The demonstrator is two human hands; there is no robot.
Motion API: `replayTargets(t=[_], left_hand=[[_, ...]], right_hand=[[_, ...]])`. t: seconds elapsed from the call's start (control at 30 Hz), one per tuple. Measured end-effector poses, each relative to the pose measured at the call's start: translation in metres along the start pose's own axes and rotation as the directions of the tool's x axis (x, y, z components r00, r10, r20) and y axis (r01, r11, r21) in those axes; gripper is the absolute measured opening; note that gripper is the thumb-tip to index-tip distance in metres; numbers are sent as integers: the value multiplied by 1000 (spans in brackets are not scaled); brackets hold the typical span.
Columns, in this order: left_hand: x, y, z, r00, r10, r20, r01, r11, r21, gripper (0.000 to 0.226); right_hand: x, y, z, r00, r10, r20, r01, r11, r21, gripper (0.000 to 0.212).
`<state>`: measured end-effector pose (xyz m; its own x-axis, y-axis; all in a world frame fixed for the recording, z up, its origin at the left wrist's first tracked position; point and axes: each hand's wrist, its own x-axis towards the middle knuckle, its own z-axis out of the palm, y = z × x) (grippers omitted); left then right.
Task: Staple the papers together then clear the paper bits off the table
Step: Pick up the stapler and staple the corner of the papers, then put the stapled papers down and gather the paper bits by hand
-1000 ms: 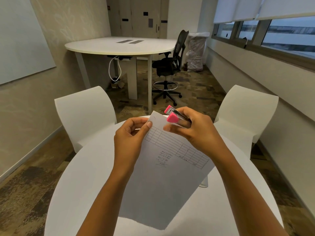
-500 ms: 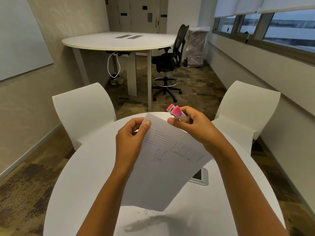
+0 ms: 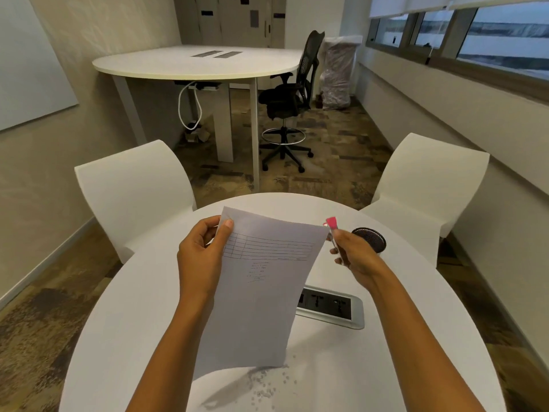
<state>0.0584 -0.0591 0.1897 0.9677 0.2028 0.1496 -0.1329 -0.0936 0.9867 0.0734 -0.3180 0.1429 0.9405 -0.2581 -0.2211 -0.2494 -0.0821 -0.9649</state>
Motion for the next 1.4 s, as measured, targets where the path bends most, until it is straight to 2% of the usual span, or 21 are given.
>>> replayTargets(t=[0.13,0.23,0.3,0.4,0.57,0.67,0.9,0.93,1.0,1.03,1.07,1.1,1.13,1.2,1.3,1.4], left_hand=[[6,-2,1,1000,-20,-6,20,1000,-18,18],[10,-4,2,1000,-25,-9,25,999,-24,21],[12,-5,3,1000,-29,-12,28,999,-22,20],[14,-7,3,999,-38,-15,38,999,-26,16],[19,-11,4,999,-47,7,47,998,-31,11],[23,-14,6,999,-43,19,44,998,-35,10],[24,-16,9,998,-53,26,54,998,-25,11],[23,-15,9,998,-54,26,55,998,-25,11],[22,-12,9,998,-58,24,59,998,-19,11],[21,-10,10,998,-59,26,59,998,-15,10],[20,-7,10,998,-58,28,59,998,-15,10],[18,-4,10,998,-56,26,56,998,-17,9],[16,0,9,998,-52,23,52,998,-20,8],[12,6,9,999,-41,19,41,999,-22,8],[2,20,6,1000,-8,21,9,999,-32,12],[-9,36,5,999,38,20,-37,997,-70,22]], right_hand=[[23,43,3,993,98,-65,-105,988,-116,41],[35,74,3,983,73,-168,-120,949,-293,38],[43,95,0,977,24,-214,-133,847,-515,34],[48,121,-5,966,-47,-253,-172,610,-773,37],[53,145,-9,982,-137,-130,-80,319,-944,48],[56,153,-9,984,-163,-77,-30,272,-962,52],[58,160,-6,981,-172,-93,-35,315,-948,60],[56,157,-4,972,-195,-133,-48,389,-920,60],[50,146,2,929,-239,-283,-53,672,-739,50],[46,138,5,911,-226,-346,-9,827,-562,43],[40,126,10,917,-167,-361,38,940,-338,38],[32,113,15,944,-94,-317,66,993,-98,37],[24,99,20,972,-35,-233,59,993,98,39],[7,78,25,995,-3,-96,28,964,264,49],[-21,58,28,995,-80,-63,95,947,306,55],[-42,46,26,972,-191,-134,223,933,282,38]])
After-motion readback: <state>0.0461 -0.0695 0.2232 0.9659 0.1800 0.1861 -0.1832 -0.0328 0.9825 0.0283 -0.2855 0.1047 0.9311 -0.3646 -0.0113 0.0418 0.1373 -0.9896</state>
